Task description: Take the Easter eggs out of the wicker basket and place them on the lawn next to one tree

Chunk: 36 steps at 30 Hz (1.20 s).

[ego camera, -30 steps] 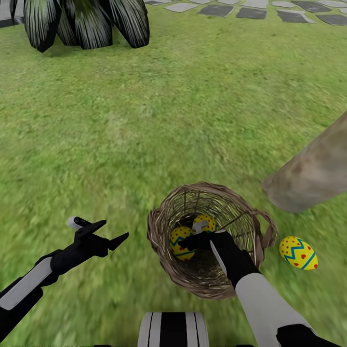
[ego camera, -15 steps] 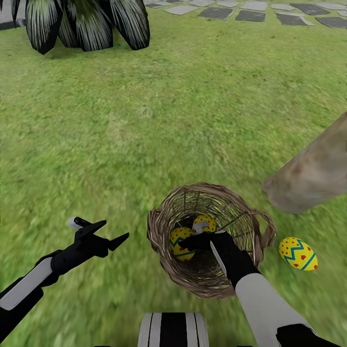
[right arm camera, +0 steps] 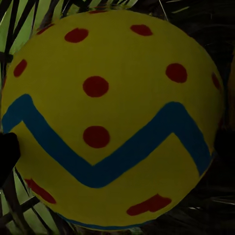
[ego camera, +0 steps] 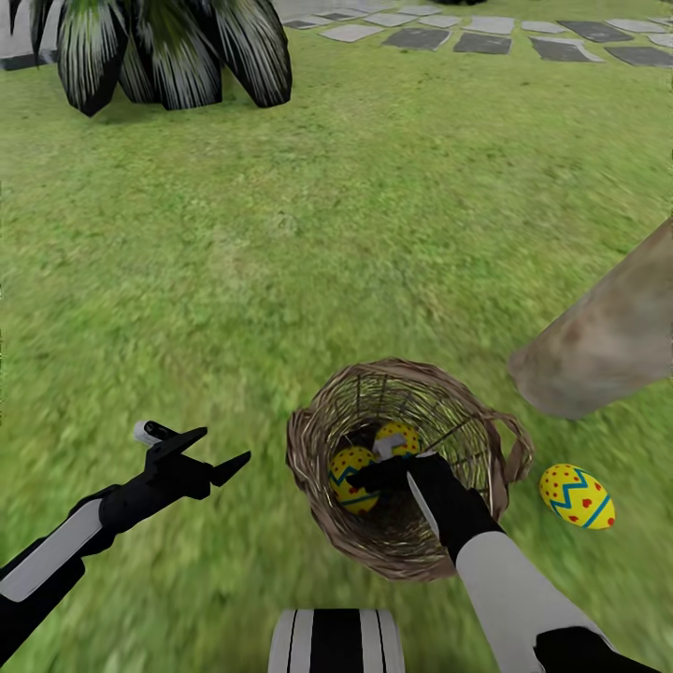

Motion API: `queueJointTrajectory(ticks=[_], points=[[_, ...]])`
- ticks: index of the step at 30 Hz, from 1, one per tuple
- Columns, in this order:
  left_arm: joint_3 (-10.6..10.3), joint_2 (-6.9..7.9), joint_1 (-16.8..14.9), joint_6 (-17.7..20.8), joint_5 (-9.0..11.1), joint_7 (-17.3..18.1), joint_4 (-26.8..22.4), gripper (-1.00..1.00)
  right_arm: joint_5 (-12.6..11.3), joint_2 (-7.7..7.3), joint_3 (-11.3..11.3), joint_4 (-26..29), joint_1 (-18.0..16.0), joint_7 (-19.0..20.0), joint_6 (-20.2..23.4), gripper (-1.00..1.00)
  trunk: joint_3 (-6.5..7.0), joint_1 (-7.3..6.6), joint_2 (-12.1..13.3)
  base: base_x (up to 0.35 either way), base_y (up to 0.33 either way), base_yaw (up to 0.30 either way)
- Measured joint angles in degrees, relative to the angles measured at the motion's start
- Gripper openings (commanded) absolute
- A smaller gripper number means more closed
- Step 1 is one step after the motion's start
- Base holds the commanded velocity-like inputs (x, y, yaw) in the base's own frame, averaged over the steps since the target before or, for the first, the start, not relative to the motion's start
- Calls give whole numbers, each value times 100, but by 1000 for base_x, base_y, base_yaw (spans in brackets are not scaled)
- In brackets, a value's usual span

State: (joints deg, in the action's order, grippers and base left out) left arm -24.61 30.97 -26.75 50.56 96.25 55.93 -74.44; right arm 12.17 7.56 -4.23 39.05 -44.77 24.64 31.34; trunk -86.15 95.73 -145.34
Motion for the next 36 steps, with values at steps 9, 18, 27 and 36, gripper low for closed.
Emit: queueJointTrajectory(ticks=[9, 18, 27, 36], points=[[0, 0, 0, 0, 0, -3, -4, 100, 96, 0, -2, -13, 4, 5, -8, -100, 199, -22, 13, 0, 0, 0], [0, 0, 0, 0, 0, -3, -2, 100, 92, 0, 2, -13, 5, 6, -7, -100, 398, -45, 25, 0, 0, 0], [0, 0, 0, 0, 0, -3, -3, 100, 70, 3, 5, -21, 5, 7, -1, -100, 598, -69, 37, 0, 0, 0], [-1, 0, 0, 0, 0, -3, -2, 100, 101, 0, 5, -22, 5, -3, -1, -100, 797, -92, 49, 0, 0, 0]])
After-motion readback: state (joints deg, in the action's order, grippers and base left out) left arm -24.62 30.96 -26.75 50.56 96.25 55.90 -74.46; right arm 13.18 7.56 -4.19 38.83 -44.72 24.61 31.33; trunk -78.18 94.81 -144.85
